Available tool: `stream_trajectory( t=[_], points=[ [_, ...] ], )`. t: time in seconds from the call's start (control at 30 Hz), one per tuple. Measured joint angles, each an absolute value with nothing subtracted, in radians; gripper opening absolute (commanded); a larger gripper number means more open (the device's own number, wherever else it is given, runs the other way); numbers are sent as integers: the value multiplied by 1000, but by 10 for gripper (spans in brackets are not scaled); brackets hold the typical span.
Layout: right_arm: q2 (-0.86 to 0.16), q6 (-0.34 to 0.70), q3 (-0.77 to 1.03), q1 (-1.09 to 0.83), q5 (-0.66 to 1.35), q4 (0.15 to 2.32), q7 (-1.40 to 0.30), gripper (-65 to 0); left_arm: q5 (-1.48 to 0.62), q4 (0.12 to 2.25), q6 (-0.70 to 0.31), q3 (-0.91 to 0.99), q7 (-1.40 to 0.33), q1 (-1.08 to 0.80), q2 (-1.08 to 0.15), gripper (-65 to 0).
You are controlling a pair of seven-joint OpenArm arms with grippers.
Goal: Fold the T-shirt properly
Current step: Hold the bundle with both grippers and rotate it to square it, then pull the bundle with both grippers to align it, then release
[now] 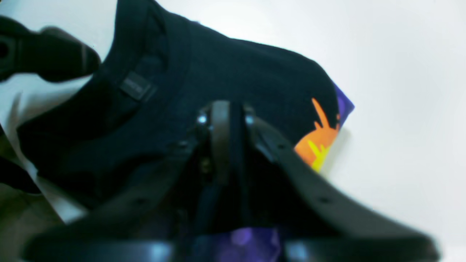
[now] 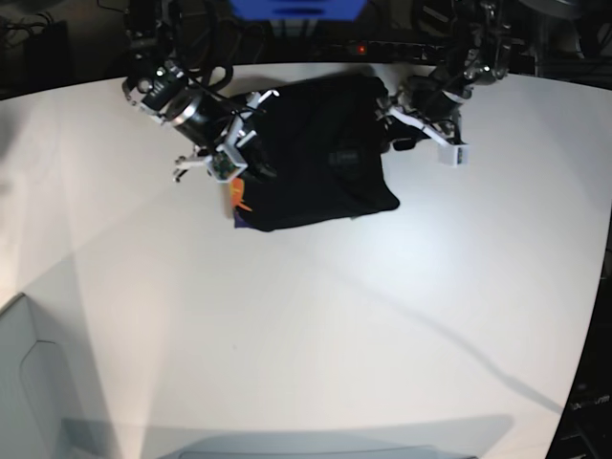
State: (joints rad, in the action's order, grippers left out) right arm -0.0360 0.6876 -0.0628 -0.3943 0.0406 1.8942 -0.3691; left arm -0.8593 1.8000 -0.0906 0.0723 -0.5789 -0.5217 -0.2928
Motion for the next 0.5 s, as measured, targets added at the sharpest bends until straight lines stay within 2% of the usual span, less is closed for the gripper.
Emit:
stream_trajectory(
  t=[0.1, 0.2, 0.5],
  points=[
    [-36, 688, -63, -399, 40, 1900, -370, -399, -865, 1769, -94, 62, -583, -517, -282, -231],
    [-36, 688, -62, -397, 40, 1900, -369, -360, -864, 1760, -94, 68, -575, -510, -258, -232],
    [-36, 688, -62, -400, 41, 1900, -369, -358, -870, 1699, -106, -41, -549, -437, -250, -236]
  ],
)
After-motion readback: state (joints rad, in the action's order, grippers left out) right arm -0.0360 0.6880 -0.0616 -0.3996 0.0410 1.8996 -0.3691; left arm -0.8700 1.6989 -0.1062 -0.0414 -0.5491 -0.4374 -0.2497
